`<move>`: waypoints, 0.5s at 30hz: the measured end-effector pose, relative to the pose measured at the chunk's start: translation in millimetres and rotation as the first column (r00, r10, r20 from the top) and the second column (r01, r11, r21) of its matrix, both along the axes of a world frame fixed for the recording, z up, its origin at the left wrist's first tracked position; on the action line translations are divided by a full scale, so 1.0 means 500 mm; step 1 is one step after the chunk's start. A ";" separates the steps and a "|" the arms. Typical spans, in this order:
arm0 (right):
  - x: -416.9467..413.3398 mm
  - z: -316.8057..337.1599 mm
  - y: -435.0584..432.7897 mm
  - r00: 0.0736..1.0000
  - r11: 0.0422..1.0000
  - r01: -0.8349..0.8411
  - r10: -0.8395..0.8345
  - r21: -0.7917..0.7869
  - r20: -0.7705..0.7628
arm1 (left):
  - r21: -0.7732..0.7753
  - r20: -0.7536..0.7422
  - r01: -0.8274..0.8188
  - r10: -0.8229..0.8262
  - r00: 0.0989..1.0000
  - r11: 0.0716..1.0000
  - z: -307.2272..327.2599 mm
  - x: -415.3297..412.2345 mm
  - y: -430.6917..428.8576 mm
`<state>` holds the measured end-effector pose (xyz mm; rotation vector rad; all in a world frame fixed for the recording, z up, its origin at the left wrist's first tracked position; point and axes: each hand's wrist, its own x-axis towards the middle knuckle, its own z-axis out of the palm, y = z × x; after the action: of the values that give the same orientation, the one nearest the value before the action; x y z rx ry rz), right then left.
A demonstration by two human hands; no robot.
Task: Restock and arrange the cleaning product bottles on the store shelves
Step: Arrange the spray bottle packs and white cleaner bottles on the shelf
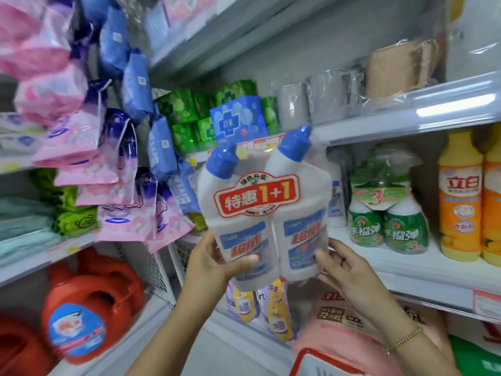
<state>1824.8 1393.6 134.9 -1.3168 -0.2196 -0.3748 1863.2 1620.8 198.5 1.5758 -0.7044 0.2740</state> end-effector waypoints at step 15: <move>-0.050 0.011 0.015 0.977 0.992 0.096 -0.110 -0.085 -0.181 | -0.151 -0.464 0.089 -0.150 0.873 0.984 -0.053 -0.047 0.023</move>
<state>1799.9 1401.2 140.4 -1.4329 -0.0087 -0.3318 1839.8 1632.1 172.0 1.3956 -0.3875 -0.1600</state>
